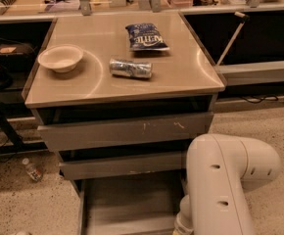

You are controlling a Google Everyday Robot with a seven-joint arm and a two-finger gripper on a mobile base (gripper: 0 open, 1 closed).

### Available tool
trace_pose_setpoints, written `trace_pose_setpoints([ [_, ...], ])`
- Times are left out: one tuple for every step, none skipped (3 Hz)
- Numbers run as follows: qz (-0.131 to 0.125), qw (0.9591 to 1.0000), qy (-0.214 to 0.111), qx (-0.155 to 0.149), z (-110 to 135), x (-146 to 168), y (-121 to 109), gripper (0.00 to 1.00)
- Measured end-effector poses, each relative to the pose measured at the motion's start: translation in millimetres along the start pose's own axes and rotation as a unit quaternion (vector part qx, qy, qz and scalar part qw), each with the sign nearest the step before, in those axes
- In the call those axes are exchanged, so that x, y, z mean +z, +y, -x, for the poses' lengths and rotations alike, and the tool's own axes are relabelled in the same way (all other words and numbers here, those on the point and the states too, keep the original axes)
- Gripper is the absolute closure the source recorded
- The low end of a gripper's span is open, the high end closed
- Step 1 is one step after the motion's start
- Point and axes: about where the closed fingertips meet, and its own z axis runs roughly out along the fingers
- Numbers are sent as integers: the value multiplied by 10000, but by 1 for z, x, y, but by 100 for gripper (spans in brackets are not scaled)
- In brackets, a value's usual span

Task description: Open bottom drawer

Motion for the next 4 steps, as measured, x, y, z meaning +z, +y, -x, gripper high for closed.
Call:
trace_pose_setpoints([
  [-22, 10000, 13, 87, -3, 0, 3, 100],
  [-33, 9998, 26, 216, -9, 1, 7, 100],
  [-35, 9994, 43, 356, -15, 2, 11, 100],
  [-49, 9985, 59, 541, -24, 3, 14, 100],
])
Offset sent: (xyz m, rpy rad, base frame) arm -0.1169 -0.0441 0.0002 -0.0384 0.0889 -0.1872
